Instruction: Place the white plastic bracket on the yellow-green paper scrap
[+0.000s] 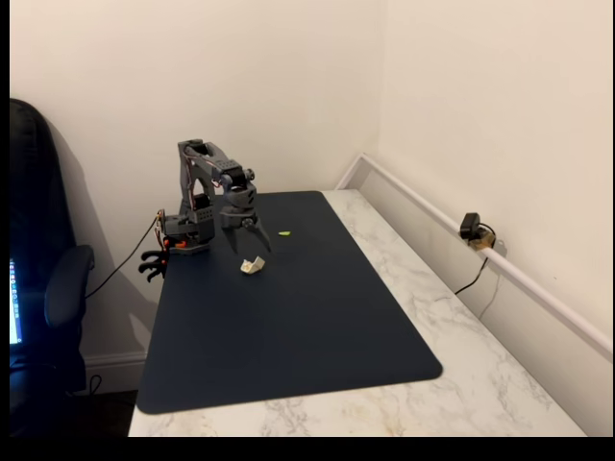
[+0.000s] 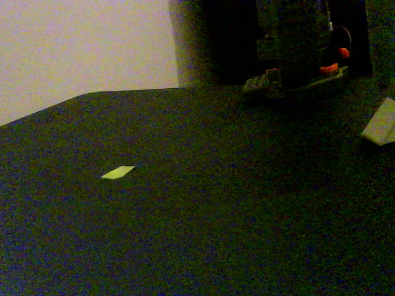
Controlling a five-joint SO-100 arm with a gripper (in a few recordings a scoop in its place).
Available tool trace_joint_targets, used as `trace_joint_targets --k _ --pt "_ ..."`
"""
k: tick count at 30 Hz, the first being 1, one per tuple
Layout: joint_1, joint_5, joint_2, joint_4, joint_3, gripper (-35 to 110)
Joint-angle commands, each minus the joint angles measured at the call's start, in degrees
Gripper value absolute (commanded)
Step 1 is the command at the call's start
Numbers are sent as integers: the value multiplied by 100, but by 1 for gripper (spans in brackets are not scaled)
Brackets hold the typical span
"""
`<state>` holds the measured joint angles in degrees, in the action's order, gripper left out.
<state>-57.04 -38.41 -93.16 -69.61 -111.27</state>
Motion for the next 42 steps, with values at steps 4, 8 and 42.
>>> trace_joint_targets --k 4,8,42 --pt "-53 -62 79 378 -264 44" --pt "-44 -88 316 536 -299 45" --pt "352 -35 -712 589 -817 0"
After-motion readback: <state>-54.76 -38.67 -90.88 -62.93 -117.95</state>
